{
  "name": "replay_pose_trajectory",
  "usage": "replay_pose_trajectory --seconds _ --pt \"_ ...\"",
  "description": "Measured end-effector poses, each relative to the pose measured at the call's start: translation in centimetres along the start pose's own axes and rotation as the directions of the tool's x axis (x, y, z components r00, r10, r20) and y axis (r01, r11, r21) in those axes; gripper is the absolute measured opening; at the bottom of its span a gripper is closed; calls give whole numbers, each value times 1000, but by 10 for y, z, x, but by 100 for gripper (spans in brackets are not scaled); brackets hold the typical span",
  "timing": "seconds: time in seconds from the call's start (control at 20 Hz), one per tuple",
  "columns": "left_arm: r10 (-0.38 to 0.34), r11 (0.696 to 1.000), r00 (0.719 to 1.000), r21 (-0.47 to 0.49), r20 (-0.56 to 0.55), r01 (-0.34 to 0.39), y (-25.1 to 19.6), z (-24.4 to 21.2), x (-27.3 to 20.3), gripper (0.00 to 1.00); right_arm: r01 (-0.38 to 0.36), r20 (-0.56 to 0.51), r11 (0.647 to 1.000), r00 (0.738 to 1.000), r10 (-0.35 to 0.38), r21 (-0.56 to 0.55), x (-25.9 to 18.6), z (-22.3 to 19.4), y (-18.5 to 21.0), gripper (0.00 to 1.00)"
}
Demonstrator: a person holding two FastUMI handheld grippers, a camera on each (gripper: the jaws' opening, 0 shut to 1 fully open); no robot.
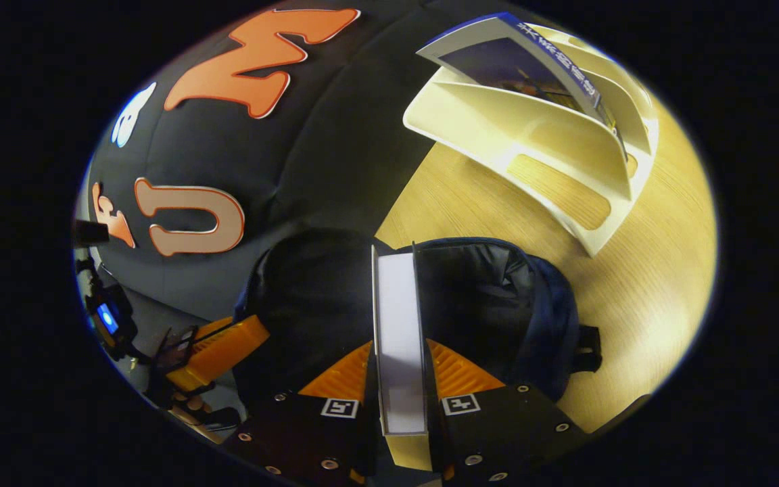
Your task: Open the schoolbag, grab two books from the bookshelf and put them into the schoolbag.
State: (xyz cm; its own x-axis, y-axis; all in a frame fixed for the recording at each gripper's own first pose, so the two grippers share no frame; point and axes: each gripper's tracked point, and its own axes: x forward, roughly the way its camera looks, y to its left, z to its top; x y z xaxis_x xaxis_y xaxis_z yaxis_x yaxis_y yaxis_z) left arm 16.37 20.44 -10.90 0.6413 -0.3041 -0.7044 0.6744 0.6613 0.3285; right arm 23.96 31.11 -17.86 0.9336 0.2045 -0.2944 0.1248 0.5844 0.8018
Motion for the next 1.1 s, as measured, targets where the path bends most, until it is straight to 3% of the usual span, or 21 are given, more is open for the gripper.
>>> replay_pose_trajectory --seconds 0.05,0.15,0.25,0.35,0.4,0.55,0.75,0.95,1.1 --pt "-7 1000 1000 3 -2 7 -2 1 -1 5 7 -26 1000 1000 -7 -11 11 -7 3 30" --pt "-20 1000 1000 9 -1 20 -7 0 0 5 25 -123 999 992 -30 -43 24 -27 8 34" --pt "-32 999 999 -10 -6 32 -7 1 1 5 21 -219 997 975 -37 -75 28 -43 11 47" --pt "-36 998 999 -46 -1 36 -4 0 5 5 63 -243 990 965 -93 -127 17 -42 0 70" --pt "-35 998 999 -57 0 35 -2 -1 4 5 67 -236 988 967 -99 -142 6 -38 -7 96" --pt "-43 996 999 -75 -2 43 -2 -8 10 5 54 -180 990 981 -77 -127 -29 3 0 97" --pt "-63 995 998 -79 5 63 -12 -12 14 5 75 -63 964 994 -94 -256 -90 79 15 96" --pt "-75 995 997 -72 8 76 -19 -16 18 5 210 104 869 978 -183 -448 -145 174 25 97" --pt "-81 994 997 -75 10 81 -21 -17 19 5 283 171 818 959 -226 -501 -165 232 37 97"
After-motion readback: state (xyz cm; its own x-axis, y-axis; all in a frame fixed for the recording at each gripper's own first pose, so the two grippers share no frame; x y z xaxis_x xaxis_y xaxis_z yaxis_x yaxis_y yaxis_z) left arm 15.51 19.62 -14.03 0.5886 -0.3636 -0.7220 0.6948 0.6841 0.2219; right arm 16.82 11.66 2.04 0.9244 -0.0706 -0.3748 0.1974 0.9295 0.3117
